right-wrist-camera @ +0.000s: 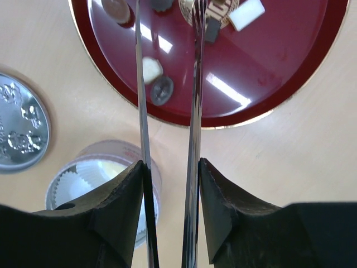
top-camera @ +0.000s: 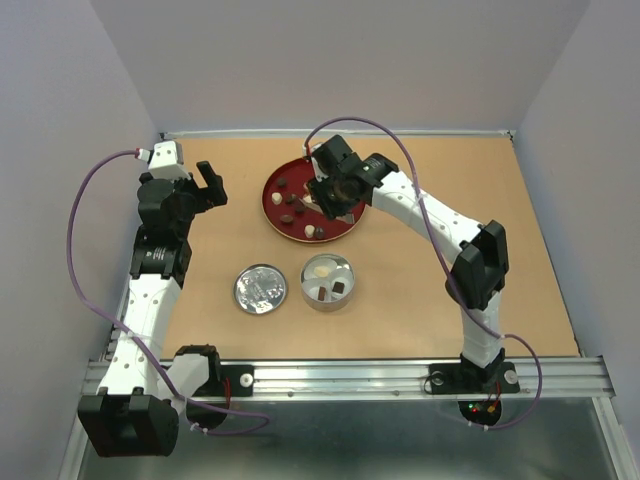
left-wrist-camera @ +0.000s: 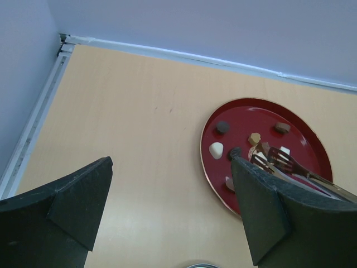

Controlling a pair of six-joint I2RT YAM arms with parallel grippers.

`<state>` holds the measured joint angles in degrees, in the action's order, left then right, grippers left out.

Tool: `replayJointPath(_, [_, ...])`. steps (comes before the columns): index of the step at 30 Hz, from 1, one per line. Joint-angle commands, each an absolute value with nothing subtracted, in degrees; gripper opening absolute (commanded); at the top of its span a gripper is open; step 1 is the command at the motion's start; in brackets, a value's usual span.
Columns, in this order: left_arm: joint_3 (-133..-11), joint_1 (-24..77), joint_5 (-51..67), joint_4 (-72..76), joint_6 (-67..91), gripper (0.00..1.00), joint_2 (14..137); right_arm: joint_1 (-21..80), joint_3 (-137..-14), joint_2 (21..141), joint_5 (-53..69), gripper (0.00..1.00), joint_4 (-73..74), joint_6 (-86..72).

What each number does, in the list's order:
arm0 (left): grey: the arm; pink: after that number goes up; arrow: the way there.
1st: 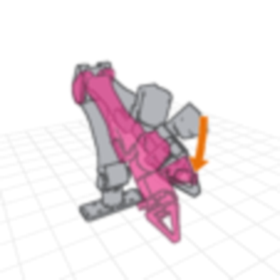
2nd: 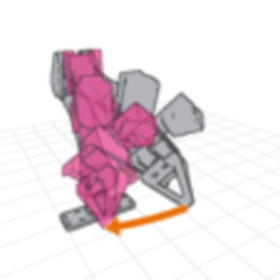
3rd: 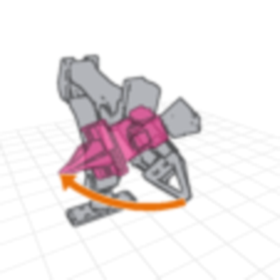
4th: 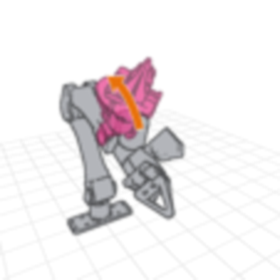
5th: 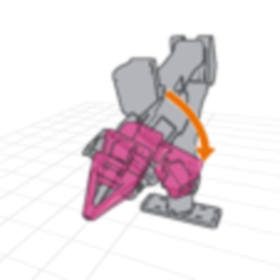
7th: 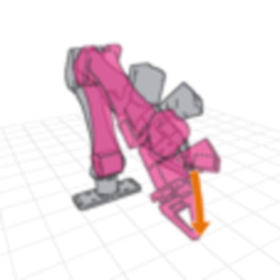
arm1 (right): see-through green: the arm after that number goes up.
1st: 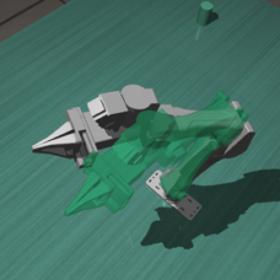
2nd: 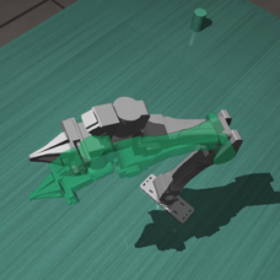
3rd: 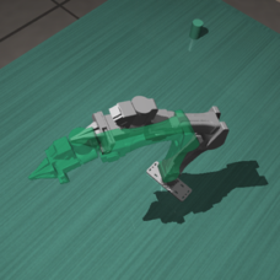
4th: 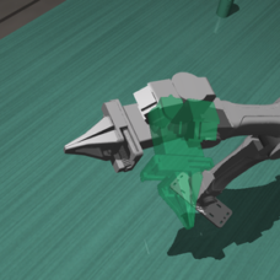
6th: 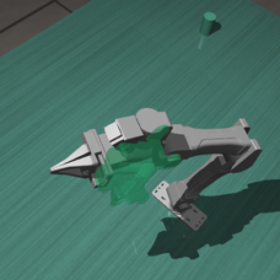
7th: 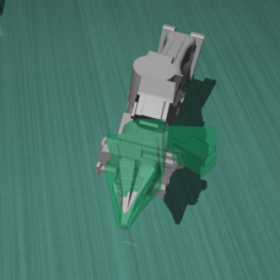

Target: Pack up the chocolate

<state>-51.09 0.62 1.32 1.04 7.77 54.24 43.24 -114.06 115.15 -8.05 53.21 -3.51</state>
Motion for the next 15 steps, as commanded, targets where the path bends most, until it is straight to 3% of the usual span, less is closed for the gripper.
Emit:
replayJointPath(1, [-50.6, 0.4, 2.5, 3.5, 8.0, 0.99, 53.7, 43.5, -111.0, 109.1, -9.7, 0.49, 51.5, -4.7])
replayJointPath(15, [-50.4, 0.5, 2.6, 3.5, 8.2, 0.99, 53.9, 43.4, -106.5, 108.1, -12.7, 0.49, 50.9, -6.1])
